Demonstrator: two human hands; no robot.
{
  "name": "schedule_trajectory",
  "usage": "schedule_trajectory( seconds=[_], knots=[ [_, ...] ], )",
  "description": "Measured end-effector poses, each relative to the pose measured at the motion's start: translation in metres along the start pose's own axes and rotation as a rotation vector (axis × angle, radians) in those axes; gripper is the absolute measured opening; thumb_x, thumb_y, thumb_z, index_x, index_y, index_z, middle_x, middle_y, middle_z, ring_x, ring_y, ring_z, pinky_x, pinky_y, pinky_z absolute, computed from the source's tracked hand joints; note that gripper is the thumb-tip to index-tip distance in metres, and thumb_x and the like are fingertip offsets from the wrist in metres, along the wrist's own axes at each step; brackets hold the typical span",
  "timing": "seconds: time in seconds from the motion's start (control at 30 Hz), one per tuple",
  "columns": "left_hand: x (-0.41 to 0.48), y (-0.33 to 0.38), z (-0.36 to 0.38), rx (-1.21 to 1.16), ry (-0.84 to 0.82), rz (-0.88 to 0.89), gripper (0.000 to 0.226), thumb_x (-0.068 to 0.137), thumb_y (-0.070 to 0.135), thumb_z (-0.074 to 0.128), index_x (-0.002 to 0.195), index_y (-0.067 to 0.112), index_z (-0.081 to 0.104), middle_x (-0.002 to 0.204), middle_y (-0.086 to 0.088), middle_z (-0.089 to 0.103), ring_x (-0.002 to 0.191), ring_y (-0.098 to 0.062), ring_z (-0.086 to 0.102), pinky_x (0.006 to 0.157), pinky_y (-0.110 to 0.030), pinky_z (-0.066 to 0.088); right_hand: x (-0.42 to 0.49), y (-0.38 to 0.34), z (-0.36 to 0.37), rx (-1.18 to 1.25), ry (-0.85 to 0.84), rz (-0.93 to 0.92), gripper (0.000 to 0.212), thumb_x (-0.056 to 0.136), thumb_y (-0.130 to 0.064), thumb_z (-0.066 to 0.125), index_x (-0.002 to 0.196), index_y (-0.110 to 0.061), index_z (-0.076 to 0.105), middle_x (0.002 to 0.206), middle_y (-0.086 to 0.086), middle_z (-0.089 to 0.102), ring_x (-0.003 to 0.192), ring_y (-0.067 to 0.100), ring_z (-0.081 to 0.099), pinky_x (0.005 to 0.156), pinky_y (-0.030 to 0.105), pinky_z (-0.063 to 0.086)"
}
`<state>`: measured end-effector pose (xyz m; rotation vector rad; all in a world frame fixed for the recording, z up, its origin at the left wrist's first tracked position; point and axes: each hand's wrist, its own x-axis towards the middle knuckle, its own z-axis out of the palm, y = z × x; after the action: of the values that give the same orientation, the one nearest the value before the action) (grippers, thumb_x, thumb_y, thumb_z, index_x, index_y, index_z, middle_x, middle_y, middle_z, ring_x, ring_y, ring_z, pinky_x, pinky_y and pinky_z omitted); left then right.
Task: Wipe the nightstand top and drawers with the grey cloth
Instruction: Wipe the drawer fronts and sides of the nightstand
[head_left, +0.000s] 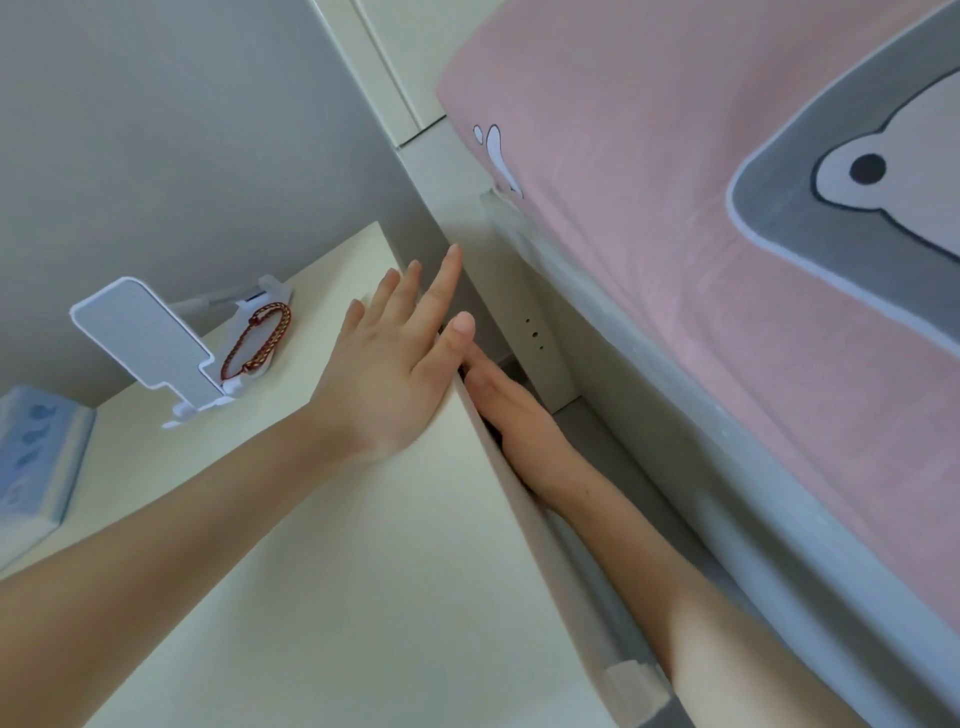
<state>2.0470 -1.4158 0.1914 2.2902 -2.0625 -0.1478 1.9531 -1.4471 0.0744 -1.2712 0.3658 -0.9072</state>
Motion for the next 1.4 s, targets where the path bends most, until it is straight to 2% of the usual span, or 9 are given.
schedule_trajectory(
  seconds=[0.23, 0.37, 0.5, 0.77, 0.93, 1.03, 1.17, 1.27, 1.4],
  knots=[
    [0.0, -0.001, 0.003, 0.01, -0.017, 0.01, 0.061, 0.081, 0.062, 0.003, 0.139, 0.049, -0.011, 0.159, 0.001, -0.002, 0.144, -0.012, -0.01, 0.117, -0.035, -0.005, 0.086, 0.085, -0.023, -0.124, -0.065, 0.214, 0.062, 0.091, -0.068, 0.023, 0.146, -0.038, 0.025, 0.154, -0.013, 0.026, 0.141, 0.002, 0.022, 0.118, 0.039, 0.018],
    [-0.001, -0.002, 0.002, -0.002, -0.016, 0.023, 0.065, 0.074, 0.067, 0.001, 0.136, 0.052, -0.012, 0.159, 0.003, -0.001, 0.144, -0.01, -0.01, 0.116, -0.034, -0.005, 0.007, 0.145, -0.042, -0.057, 0.066, 0.463, 0.06, 0.096, -0.056, 0.023, 0.148, -0.025, 0.025, 0.155, -0.006, 0.022, 0.143, 0.01, 0.021, 0.113, 0.024, 0.012],
    [-0.002, 0.001, -0.001, -0.04, -0.022, 0.011, 0.062, 0.08, 0.06, 0.007, 0.14, 0.049, -0.002, 0.158, 0.004, 0.003, 0.144, -0.009, -0.008, 0.116, -0.031, -0.004, -0.096, 0.189, -0.06, 0.104, 0.167, 0.706, 0.069, 0.076, -0.079, 0.042, 0.125, -0.033, 0.057, 0.134, -0.001, 0.056, 0.121, 0.011, 0.054, 0.111, 0.038, 0.036],
    [-0.003, 0.004, -0.005, 0.029, -0.029, -0.011, 0.058, 0.088, 0.055, 0.012, 0.144, 0.041, 0.002, 0.158, -0.005, 0.005, 0.146, -0.018, -0.003, 0.117, -0.038, -0.001, -0.137, 0.066, -0.051, 0.134, 0.001, 0.89, 0.066, 0.082, -0.066, 0.05, 0.131, -0.023, 0.053, 0.124, -0.003, 0.061, 0.103, 0.011, 0.063, 0.091, 0.025, 0.05],
    [0.0, 0.003, -0.002, 0.053, -0.016, -0.016, 0.049, 0.098, 0.046, 0.015, 0.144, 0.039, 0.001, 0.158, -0.006, 0.004, 0.146, -0.02, -0.003, 0.116, -0.039, -0.002, -0.093, -0.022, -0.028, 0.004, -0.073, 0.632, 0.05, 0.103, -0.034, 0.02, 0.149, -0.015, 0.017, 0.158, -0.003, 0.011, 0.144, 0.012, 0.012, 0.116, 0.027, 0.009],
    [0.001, 0.003, -0.003, 0.052, -0.024, -0.028, 0.05, 0.097, 0.047, 0.015, 0.144, 0.039, 0.001, 0.158, -0.006, 0.004, 0.146, -0.02, -0.003, 0.116, -0.04, -0.001, -0.109, -0.004, -0.035, 0.086, -0.045, 0.634, 0.049, 0.094, -0.053, 0.036, 0.139, -0.035, 0.041, 0.148, -0.019, 0.023, 0.131, 0.001, 0.028, 0.11, 0.023, 0.022],
    [-0.002, 0.004, -0.004, 0.023, 0.002, -0.032, 0.051, 0.096, 0.049, 0.016, 0.145, 0.039, 0.005, 0.158, -0.003, 0.007, 0.146, -0.018, -0.001, 0.117, -0.039, 0.0, -0.146, 0.087, -0.059, -0.014, 0.093, 0.929, 0.069, 0.071, -0.074, 0.055, 0.124, -0.03, 0.06, 0.127, -0.001, 0.061, 0.11, 0.018, 0.059, 0.101, 0.033, 0.043],
    [-0.009, 0.01, -0.006, -0.064, 0.047, -0.05, 0.05, 0.096, 0.05, 0.019, 0.145, 0.038, 0.012, 0.157, 0.0, 0.014, 0.145, -0.015, 0.003, 0.117, -0.035, 0.002, -0.164, 0.115, -0.067, -0.004, 0.136, 0.917, 0.036, 0.092, -0.029, 0.055, 0.128, -0.027, 0.058, 0.126, 0.002, 0.062, 0.109, 0.02, 0.059, 0.103, 0.037, 0.045],
    [-0.018, 0.014, -0.013, 0.036, 0.154, -0.1, 0.052, 0.097, 0.049, 0.017, 0.145, 0.03, 0.019, 0.149, -0.014, 0.034, 0.137, -0.033, 0.029, 0.11, -0.039, 0.02, -0.156, 0.068, -0.065, 0.071, 0.519, 0.662, 0.041, 0.096, 0.003, 0.037, 0.13, -0.011, 0.054, 0.129, 0.008, 0.057, 0.116, 0.024, 0.056, 0.106, 0.039, 0.041]
  ],
)
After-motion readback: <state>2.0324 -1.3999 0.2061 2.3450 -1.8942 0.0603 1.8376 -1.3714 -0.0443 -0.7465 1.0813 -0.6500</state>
